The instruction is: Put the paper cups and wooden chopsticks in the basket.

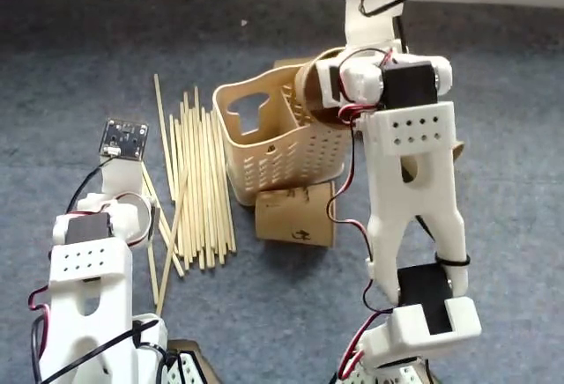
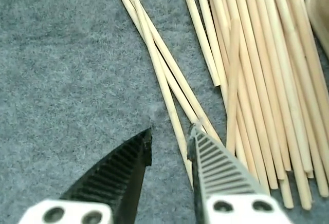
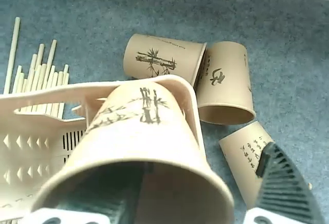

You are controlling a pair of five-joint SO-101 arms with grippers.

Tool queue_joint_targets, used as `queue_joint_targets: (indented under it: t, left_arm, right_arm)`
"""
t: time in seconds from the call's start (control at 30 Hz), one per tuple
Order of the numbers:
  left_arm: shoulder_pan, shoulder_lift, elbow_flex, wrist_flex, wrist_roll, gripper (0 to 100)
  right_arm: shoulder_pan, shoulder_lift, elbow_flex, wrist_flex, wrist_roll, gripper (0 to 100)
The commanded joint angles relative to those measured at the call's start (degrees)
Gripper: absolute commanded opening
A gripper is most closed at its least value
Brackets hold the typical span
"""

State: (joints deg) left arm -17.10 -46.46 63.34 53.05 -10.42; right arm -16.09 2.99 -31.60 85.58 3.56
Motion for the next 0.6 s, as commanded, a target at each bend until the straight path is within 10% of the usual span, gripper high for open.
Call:
queue_joint_targets:
  t: [0.0, 0.57]
  left_arm:
    - [0.92, -0.13, -0.22, -0.79, 0.26, 15]
    - [0.92, -0.13, 0.31, -0.79, 0.26, 15]
  right_arm:
    - [-0.13, -0.84, -6.55, 1.80, 0.53, 31.4]
    - [-0.75, 12.26, -19.56, 6.02, 0.62, 31.4]
